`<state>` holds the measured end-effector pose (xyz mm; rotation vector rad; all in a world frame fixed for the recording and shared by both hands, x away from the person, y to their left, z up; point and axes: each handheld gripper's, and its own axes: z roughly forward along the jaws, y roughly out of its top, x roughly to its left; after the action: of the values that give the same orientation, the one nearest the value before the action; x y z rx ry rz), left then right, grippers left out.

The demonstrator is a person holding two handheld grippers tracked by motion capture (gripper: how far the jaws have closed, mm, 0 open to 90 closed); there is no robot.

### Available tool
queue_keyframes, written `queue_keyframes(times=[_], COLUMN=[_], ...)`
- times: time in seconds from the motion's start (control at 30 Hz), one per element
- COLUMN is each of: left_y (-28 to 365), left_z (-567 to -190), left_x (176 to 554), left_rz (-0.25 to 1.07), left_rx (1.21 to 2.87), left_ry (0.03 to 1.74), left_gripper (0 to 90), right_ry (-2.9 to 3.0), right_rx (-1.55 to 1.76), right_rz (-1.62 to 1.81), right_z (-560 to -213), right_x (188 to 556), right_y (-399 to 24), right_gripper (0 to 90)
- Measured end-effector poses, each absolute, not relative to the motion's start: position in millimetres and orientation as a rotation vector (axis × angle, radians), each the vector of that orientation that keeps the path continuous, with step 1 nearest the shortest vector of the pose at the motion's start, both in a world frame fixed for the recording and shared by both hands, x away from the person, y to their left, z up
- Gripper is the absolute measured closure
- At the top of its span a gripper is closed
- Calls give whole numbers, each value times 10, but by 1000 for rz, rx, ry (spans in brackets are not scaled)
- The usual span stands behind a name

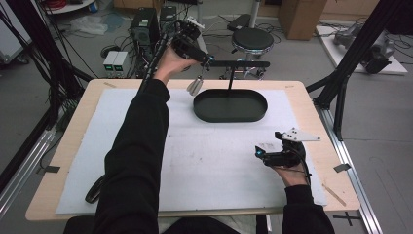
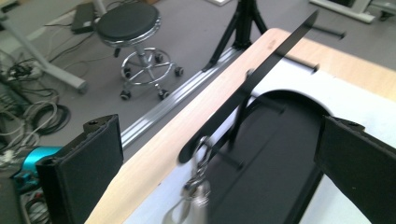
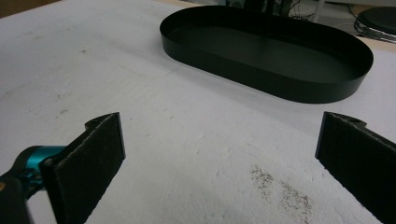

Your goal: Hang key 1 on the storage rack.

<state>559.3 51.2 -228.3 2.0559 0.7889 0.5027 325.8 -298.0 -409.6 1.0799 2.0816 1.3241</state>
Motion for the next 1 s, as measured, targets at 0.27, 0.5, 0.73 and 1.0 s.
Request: queue_keyframes(times=[0.27, 0.5, 0.73, 1.0], left_y=[814, 1015, 1168, 1331], left_z=[-2411, -2443, -2477, -2505], left_x=[5514, 5413, 5312, 5220], left_rz=[497, 499, 501, 498], left_rx=[2024, 2008, 2005, 2001], left_ry=[815, 823, 833, 847], left_gripper=[17, 17, 17, 18], right_ry=[2090, 2089, 2093, 2094], right_rx=[1080, 1078, 1078, 1080], right_rz=[1319, 1314, 1310, 1308], right_z=[-4107, -4108, -4110, -4113], right_x=[3269, 3267, 3263, 3265], right_y=[-2969, -2969, -2964, -2964], right_gripper=[6, 6, 6, 6])
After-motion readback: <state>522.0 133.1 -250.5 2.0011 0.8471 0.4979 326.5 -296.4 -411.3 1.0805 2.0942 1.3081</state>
